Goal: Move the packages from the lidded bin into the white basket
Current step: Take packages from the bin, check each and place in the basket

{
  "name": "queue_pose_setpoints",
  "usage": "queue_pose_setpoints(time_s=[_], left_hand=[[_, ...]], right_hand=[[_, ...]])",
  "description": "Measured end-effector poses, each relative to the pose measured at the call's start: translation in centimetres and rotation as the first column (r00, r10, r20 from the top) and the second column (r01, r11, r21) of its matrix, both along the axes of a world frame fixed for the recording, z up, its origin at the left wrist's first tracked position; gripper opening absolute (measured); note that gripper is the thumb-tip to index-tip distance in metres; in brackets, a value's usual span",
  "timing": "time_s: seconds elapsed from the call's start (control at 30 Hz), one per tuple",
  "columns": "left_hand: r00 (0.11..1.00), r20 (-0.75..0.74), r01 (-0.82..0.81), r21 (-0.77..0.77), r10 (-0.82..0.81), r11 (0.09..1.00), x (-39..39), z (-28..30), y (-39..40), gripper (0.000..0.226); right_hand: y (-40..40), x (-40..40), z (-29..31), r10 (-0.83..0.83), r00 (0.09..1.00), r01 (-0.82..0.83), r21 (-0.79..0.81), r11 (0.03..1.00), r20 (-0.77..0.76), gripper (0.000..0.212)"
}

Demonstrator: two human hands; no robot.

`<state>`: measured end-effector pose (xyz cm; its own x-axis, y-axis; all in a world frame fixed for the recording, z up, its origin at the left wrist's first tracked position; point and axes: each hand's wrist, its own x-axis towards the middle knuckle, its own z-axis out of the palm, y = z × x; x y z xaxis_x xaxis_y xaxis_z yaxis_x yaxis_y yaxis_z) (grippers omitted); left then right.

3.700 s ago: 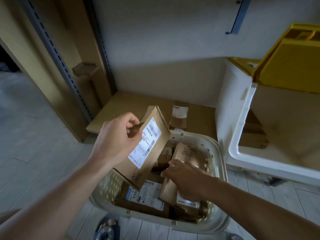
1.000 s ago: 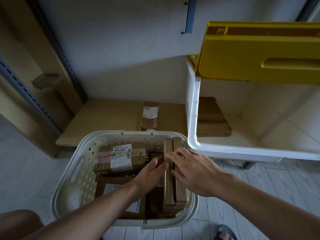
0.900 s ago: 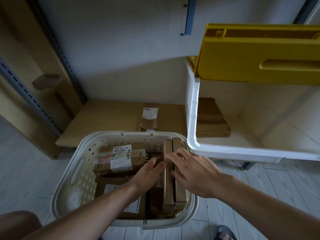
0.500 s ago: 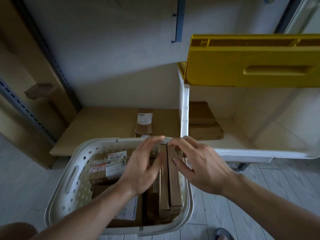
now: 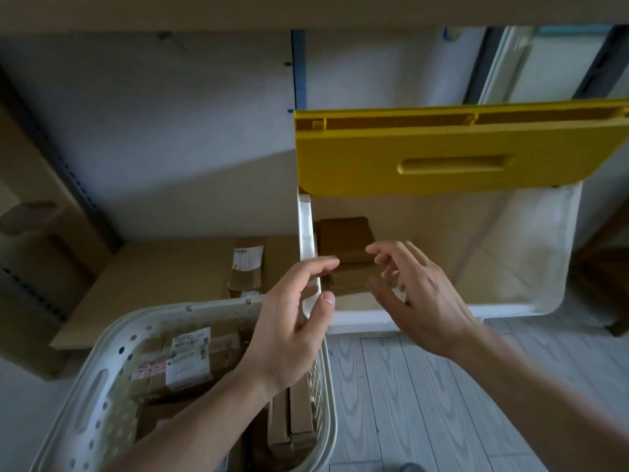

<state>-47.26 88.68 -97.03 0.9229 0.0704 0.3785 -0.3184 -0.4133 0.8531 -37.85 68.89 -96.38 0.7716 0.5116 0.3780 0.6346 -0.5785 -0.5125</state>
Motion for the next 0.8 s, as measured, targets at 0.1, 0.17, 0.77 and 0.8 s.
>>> queue_pose_setpoints(time_s=[0.1, 0.17, 0.77, 0.8], left_hand=[[0.999, -0.038, -0.022, -0.073, 0.019, 0.997, 2.2, 0.5, -1.1, 0.038], [0.996, -0.087, -0.041, -0.103, 0.032, 0.994, 3.8, 0.5, -2.0, 0.039], [0.71, -0.595, -0.284, 0.247, 0.376, 0.927, 18.7, -4.8, -5.6, 0.073], [0.698, -0.597, -0.295, 0.265, 0.396, 0.918, 19.3, -5.1, -5.4, 0.081]], right_hand=[[-1.0, 1.0, 0.0, -0.026, 1.0, 0.026, -0.002, 1.0, -0.01, 0.045], [-1.7, 1.9, -0.1, -0.035, 0.999, 0.034, -0.016, 0.999, -0.012, 0.045], [1.7, 13.3, -5.1, -0.212, 0.815, 0.209, -0.068, 0.976, -0.539, 0.06], [2.2, 14.0, -6.1, -0.212, 0.809, 0.206, -0.075, 0.976, -0.549, 0.069]])
